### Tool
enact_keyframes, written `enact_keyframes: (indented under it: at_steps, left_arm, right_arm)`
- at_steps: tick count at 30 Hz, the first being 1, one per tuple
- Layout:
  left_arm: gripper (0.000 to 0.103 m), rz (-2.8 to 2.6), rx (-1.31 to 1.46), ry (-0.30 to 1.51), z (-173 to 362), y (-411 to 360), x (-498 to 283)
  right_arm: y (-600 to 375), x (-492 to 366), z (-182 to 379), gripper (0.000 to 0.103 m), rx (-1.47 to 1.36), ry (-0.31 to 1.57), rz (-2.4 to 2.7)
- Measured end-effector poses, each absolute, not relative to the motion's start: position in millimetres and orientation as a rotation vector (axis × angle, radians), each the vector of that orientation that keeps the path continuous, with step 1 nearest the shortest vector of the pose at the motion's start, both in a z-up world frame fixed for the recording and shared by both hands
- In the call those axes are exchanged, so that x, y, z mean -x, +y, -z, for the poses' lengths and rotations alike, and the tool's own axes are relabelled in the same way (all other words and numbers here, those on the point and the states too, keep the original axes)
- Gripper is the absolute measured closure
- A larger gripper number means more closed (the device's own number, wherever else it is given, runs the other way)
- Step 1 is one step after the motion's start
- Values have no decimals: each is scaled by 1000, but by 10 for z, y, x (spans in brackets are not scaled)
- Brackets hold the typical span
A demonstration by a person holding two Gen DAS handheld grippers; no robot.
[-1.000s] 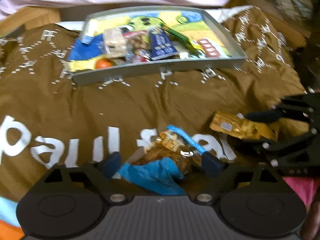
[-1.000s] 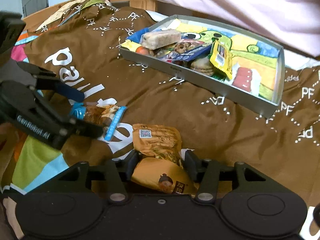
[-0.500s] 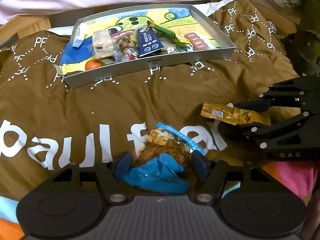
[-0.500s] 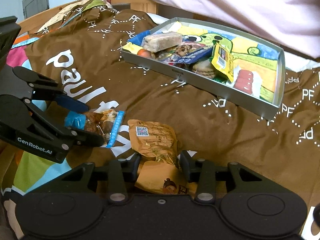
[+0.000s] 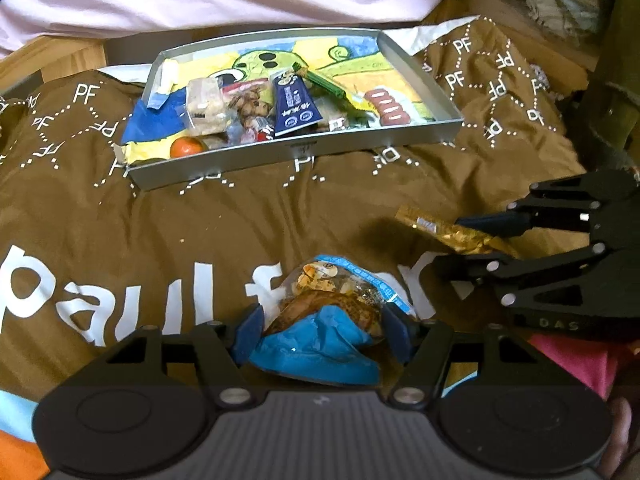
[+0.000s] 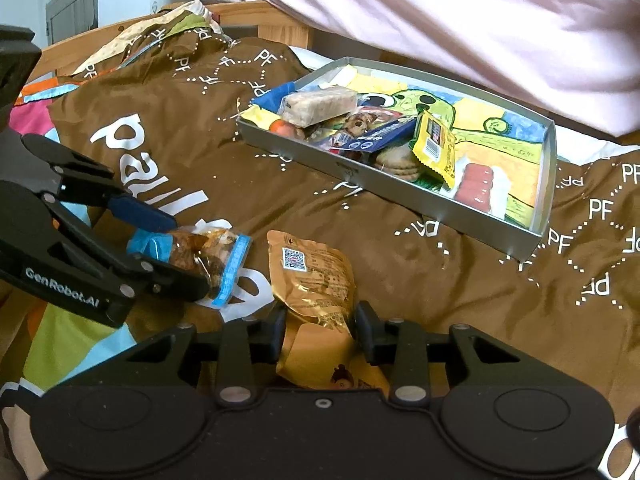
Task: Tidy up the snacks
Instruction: 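Lift the blue nut pack with the left tool while the right tool lifts the gold pack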
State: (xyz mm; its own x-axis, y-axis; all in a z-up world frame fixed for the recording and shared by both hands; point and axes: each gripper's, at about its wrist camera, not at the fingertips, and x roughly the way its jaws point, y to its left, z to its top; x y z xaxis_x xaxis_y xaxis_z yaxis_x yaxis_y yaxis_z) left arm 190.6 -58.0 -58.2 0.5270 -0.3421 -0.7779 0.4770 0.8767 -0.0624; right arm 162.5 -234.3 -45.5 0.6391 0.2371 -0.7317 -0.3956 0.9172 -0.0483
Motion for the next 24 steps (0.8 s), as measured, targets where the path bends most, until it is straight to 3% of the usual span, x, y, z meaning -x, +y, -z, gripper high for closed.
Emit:
enact_keyframes:
  at_steps: [10,24]
  left_arm:
    - [35,477,-110,869,558,-531,-1936]
    - [33,529,8,667,213,-547,-1902]
  right_arm:
    - [-2315,-1582,398,67,251,748,-348]
    - [-2383,-1479,41,66,316,493,-217]
